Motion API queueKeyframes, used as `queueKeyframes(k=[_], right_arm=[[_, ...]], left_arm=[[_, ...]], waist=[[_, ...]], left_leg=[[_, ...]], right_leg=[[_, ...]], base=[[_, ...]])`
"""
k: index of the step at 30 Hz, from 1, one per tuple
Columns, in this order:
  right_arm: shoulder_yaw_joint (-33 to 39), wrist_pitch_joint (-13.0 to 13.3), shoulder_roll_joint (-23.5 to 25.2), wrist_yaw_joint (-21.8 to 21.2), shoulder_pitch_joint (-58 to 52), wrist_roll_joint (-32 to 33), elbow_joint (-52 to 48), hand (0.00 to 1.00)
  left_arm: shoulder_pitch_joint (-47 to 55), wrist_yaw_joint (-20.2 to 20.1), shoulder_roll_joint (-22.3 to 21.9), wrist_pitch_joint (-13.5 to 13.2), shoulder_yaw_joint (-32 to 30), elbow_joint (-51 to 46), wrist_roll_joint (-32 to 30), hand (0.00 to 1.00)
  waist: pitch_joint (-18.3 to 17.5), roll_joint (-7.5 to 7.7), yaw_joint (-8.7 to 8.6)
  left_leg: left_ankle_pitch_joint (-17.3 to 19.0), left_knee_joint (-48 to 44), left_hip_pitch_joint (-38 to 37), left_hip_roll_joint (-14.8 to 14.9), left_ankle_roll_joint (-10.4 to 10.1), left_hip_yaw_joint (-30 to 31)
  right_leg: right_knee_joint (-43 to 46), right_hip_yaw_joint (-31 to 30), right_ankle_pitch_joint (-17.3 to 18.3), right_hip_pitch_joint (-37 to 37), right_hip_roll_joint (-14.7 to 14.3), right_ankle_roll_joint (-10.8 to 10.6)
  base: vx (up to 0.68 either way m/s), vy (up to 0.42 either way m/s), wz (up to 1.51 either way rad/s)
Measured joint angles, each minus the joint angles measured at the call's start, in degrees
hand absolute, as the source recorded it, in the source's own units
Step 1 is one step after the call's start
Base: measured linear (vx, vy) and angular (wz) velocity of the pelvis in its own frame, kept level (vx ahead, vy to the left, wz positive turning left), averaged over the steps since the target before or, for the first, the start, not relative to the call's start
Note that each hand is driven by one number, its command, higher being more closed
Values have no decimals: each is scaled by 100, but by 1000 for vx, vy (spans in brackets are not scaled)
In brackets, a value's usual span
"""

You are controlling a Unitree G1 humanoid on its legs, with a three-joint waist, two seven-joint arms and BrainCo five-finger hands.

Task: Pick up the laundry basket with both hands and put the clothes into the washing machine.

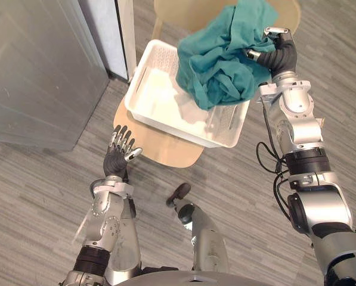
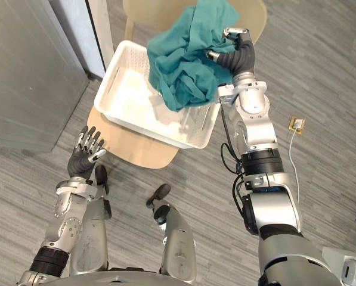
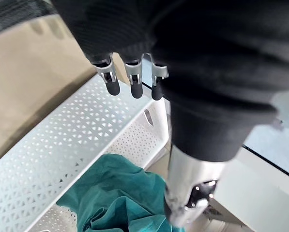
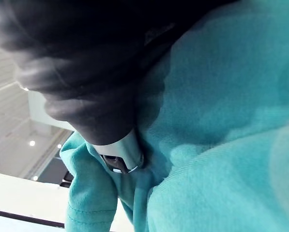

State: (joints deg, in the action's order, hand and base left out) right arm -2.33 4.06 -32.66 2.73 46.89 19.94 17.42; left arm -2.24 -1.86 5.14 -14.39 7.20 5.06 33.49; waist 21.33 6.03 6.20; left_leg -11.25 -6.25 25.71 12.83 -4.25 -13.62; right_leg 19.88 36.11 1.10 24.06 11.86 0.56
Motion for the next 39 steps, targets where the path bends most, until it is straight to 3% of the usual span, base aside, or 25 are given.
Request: queueKeyframes(k=[6,10,17,20,26,31,32,33,38,39], right_arm=[[53,97,-240,-354,-463,9,-1052,100],[-13,182,-259,-742,-933,257,-1773,100],[-893,199,-292,-1271,-1076,924,-2702,100],[-1225,200,-303,-1472,-1094,1197,-2980,100],[-1718,186,-295,-1655,-1406,1468,-3223,100],[-2113,160,-76,-1645,-1541,1662,-3224,100],[-2166,157,-59,-1643,-1541,1672,-3224,100],[-2223,126,11,-1643,-1541,1681,-3223,100],[-2227,94,112,-1625,-1601,1702,-3219,100],[-2226,97,117,-1625,-1668,1716,-3219,0]], left_arm=[[-425,189,97,59,59,-4,-908,0],[-1206,213,473,203,660,12,-1827,0],[-2513,15,741,381,1595,826,-3323,0],[-2794,21,706,451,1840,1104,-3714,0],[-3061,142,532,654,2044,1458,-3729,0],[-3152,115,360,717,2242,1553,-2134,0],[-3160,138,324,717,2240,1598,-2042,0],[-3160,220,283,720,2240,1615,-1872,100],[-3160,551,269,716,2176,1598,-1552,100],[-3160,587,269,713,2158,1596,-1557,100]], waist=[[-407,10,-194],[-790,15,-296],[-1283,4,-586],[-1333,0,-613],[-1483,-31,-622],[-1657,-159,-617],[-1679,-181,-617],[-1702,-221,-616],[-1785,-335,-617],[-1785,-335,-615]], left_leg=[[62,152,-524,-102,17,-143],[70,393,-933,-141,14,-306],[25,795,-1512,-212,12,-615],[12,909,-1695,-241,15,-692],[-30,1058,-1869,-312,46,-695],[-24,1062,-1885,-378,57,-681],[-23,1062,-1887,-385,60,-681],[-24,1063,-1905,-396,63,-679],[-16,1067,-1923,-427,73,-673],[-9,1068,-1928,-426,65,-669]], right_leg=[[-101,-117,-3,-401,52,-56],[-343,-235,-57,-682,-6,-153],[-834,-460,-322,-1074,-157,-227],[-992,-522,-397,-1220,-198,-247],[-1190,-527,-493,-1403,-214,-287],[-1424,-534,-600,-1514,-211,-365],[-1451,-535,-618,-1525,-211,-371],[-1514,-534,-663,-1574,-216,-374],[-1735,-552,-758,-1682,-239,-358],[-1771,-559,-771,-1705,-250,-354]], base=[[52,7,-5],[42,18,-14],[64,27,-20],[58,20,-10],[44,9,0],[26,7,0],[32,4,3],[0,0,0],[0,0,0],[0,0,0]])
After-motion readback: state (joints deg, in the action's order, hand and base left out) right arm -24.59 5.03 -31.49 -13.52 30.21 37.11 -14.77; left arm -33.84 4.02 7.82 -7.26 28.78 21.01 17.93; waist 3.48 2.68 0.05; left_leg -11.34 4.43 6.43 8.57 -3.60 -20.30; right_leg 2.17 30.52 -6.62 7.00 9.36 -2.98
